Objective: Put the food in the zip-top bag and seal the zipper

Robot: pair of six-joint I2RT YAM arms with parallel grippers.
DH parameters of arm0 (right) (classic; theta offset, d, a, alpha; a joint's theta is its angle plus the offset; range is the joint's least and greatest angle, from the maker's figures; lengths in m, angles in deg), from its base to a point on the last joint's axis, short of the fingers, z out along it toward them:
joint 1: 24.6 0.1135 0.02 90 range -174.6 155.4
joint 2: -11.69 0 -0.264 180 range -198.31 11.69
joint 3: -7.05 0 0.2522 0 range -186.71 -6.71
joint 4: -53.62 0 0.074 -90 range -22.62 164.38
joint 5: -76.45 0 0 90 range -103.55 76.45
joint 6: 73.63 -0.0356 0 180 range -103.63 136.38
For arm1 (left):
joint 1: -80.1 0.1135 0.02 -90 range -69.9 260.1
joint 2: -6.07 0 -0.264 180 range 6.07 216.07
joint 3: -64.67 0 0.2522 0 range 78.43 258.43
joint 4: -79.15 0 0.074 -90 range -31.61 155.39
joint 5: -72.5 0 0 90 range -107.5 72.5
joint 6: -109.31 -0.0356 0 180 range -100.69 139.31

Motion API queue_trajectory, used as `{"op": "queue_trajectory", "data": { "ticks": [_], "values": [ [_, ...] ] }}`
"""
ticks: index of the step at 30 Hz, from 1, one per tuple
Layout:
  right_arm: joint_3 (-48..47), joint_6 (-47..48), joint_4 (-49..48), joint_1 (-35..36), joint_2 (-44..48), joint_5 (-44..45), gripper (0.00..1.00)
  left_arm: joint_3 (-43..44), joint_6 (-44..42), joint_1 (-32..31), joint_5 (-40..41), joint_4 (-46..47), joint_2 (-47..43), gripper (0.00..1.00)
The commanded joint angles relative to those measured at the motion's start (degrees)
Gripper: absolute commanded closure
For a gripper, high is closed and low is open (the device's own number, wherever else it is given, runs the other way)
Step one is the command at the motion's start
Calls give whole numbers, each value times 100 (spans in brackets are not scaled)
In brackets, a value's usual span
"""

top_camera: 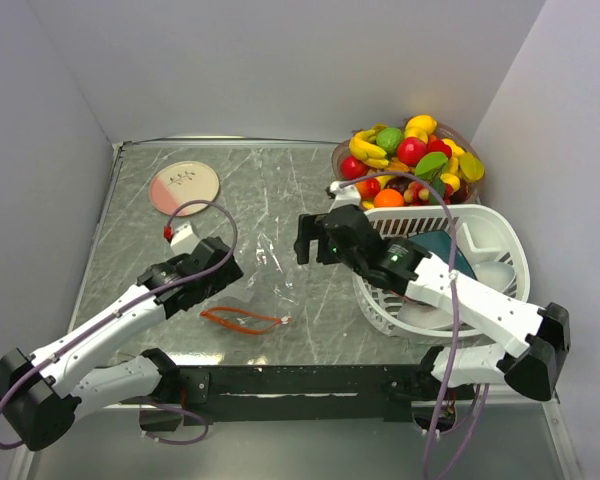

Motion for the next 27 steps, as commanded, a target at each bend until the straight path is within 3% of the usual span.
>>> {"op": "queue_trajectory", "data": {
  "ticks": [1, 3, 6, 11, 14, 19, 21, 27],
  "values": [
    [-36, 428, -399, 501, -126, -64, 2, -275, 356, -211, -105, -149, -383, 10],
    [-114, 848, -496, 792, -231, -90, 5, -460, 532, -211, -140, -167, -515, 9],
    [-360, 1428, -418, 1442, -618, 120, 10, -391, 1102, -142, 193, -491, -665, 1],
    [-536, 2177, -391, 2251, -1452, 532, 22, 223, 1456, 710, 502, -826, -665, 3],
    [-738, 2336, -374, 2577, -1901, 727, 32, 409, 860, 1544, 186, -346, -665, 3],
    [-1011, 2573, -470, 2832, -2419, 674, 37, 480, -186, 3300, -1263, 315, -193, 3],
    [-1186, 2652, -435, 2859, -2552, 630, 37, 471, -328, 3619, -1702, 534, 54, 3],
    [-1661, 2871, -312, 2876, -3211, 648, 39, 401, -627, 4164, -1942, 756, 266, 3]
  ]
}}
